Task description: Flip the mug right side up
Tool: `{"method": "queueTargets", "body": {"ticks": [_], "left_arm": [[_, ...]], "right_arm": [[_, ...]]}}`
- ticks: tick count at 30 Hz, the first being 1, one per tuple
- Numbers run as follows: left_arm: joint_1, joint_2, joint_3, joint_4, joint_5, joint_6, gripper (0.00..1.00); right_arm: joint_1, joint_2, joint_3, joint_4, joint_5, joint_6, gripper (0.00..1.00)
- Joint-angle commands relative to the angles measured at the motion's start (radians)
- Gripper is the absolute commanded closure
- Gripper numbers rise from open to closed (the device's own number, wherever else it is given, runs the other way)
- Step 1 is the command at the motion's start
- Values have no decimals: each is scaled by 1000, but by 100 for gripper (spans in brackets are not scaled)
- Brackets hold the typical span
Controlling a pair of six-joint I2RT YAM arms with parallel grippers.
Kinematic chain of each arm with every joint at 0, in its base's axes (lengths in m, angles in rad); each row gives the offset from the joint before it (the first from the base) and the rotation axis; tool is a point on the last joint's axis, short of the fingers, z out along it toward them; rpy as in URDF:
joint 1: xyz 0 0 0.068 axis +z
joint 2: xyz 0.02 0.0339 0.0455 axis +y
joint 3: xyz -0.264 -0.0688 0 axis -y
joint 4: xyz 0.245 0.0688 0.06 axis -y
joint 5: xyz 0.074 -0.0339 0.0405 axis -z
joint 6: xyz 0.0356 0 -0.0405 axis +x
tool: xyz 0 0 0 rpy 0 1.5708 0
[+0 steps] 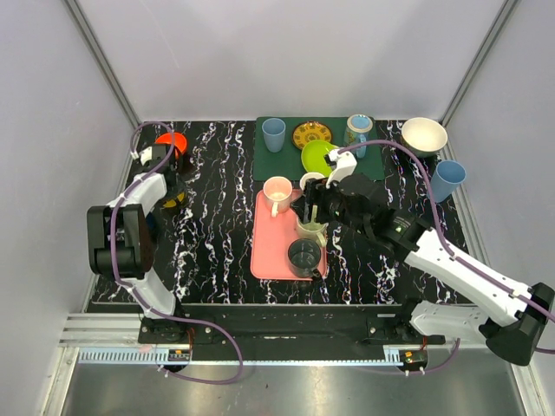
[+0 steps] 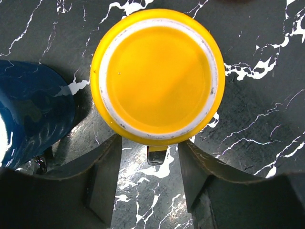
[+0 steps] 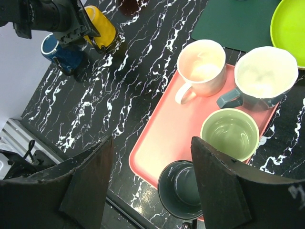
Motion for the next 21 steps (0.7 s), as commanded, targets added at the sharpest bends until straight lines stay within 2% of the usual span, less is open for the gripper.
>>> {"method": "queueTargets", "body": {"ticks": [1, 4, 6, 11, 12, 15, 21], "left_arm": [[5, 10, 45, 36, 21, 17, 51], [13, 13, 45, 40, 30, 20, 59], [18, 12, 44, 39, 38, 22, 72], [33, 1, 38, 40, 52, 23, 90], [35, -2, 35, 40, 53, 22, 100], [38, -28, 26, 40, 84, 13, 100], [10, -237, -56, 68, 259, -55, 100]], "right_arm": [[-2, 31, 18, 32, 25, -18, 28], [-2, 46, 21, 37, 22, -16, 28], [-2, 52, 22, 42, 21, -14, 29], [-2, 63, 19, 45, 18, -8, 28], [-2, 65, 18, 48, 16, -7, 28], [-2, 63, 13, 48, 16, -4, 28], [-2, 63, 6, 74, -13, 5, 29]]}}
